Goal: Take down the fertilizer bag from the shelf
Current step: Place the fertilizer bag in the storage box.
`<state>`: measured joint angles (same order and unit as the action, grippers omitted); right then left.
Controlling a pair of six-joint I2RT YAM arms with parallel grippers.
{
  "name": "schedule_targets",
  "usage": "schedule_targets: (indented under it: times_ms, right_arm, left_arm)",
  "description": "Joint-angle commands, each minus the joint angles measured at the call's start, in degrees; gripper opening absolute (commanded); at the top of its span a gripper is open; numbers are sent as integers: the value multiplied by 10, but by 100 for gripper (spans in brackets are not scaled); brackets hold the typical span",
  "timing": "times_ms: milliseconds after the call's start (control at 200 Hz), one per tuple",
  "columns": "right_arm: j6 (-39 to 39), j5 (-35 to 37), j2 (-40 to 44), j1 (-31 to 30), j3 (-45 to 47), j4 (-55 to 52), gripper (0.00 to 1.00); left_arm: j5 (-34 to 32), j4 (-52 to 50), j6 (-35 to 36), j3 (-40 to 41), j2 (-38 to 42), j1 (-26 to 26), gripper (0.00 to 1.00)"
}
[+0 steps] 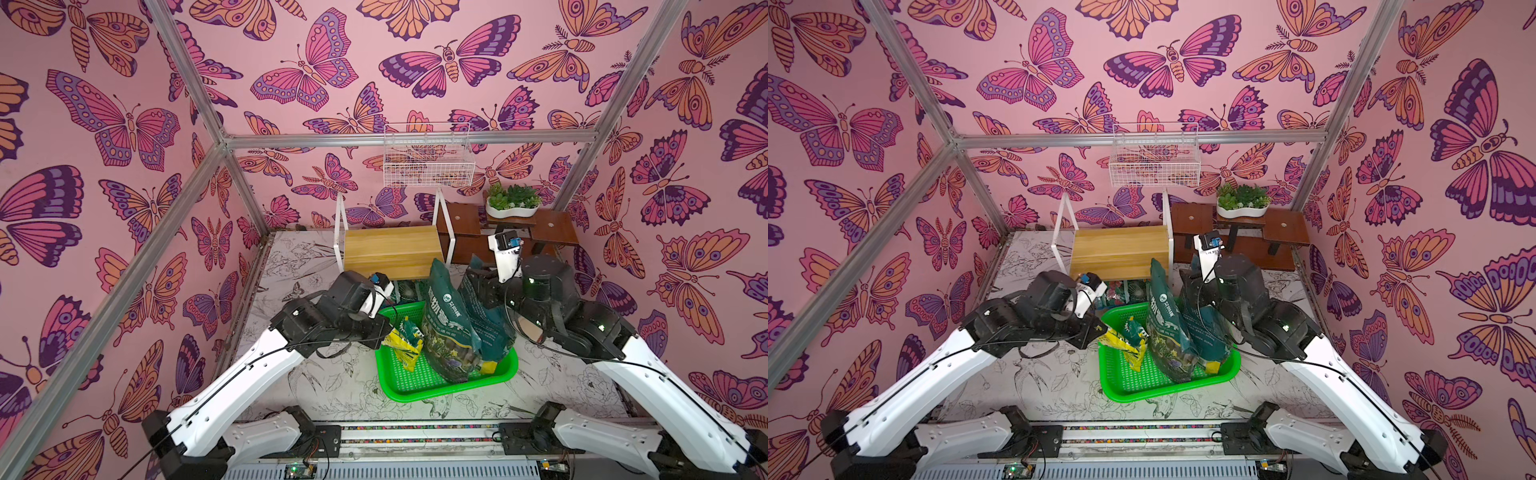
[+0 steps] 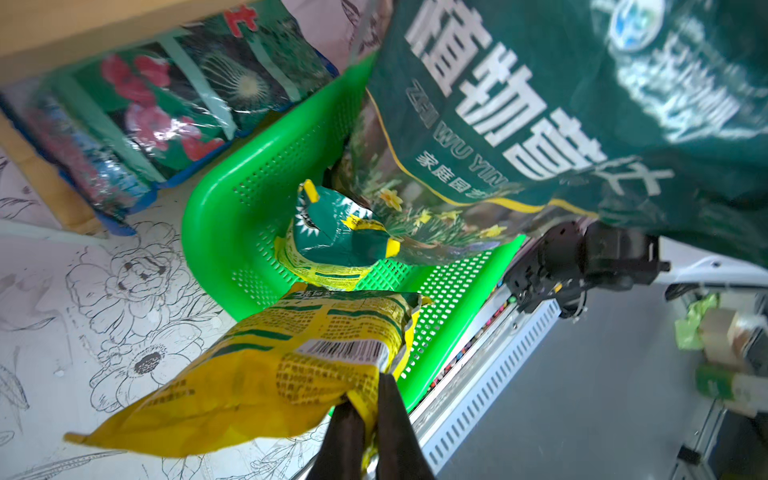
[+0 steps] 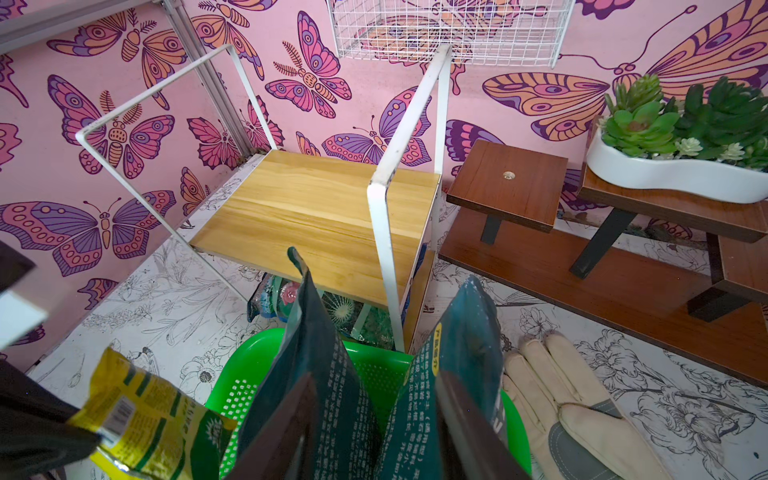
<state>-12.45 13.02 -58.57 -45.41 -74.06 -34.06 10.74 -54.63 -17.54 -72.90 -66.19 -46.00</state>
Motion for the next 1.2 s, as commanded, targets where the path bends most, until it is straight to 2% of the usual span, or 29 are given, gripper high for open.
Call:
schedule_targets:
  times_ms: [0,145,516,726,866,891,941,976,1087,1197]
  right_arm:
    - [-9,2,3,4,-2,-2,49]
    - [-9,6,12,4,4,-2,49]
    - [-9,6,14,4,14,3,49]
    - [-9,5,15,3,16,3,49]
    - [-7,9,19,4,17,1,49]
    - [-8,9,19,4,18,1,49]
    - [-7,11,20,4,18,1,49]
    - [-6,11,20,4,19,1,49]
    - [-5,13,19,4,19,2,49]
    - [-3,12,19,3,19,3,49]
  left_arm:
    - [-55,-14,55,-17,-39,-33,0]
    - [-139,-20,72,-16,-96,-49,0]
    - [-279,-9,74,-13,-169,-61,0]
    - [-261,49,82,-8,-207,-61,0]
    - [-254,52,78,-25,-236,-61,0]
    - [-252,52,74,-27,-237,-61,11]
    - [-254,53,66,-30,-235,-61,47]
    - [-257,53,58,-32,-230,-61,61]
    - [-267,53,43,-37,-201,-61,89]
    - [-284,53,31,-47,-153,-61,93]
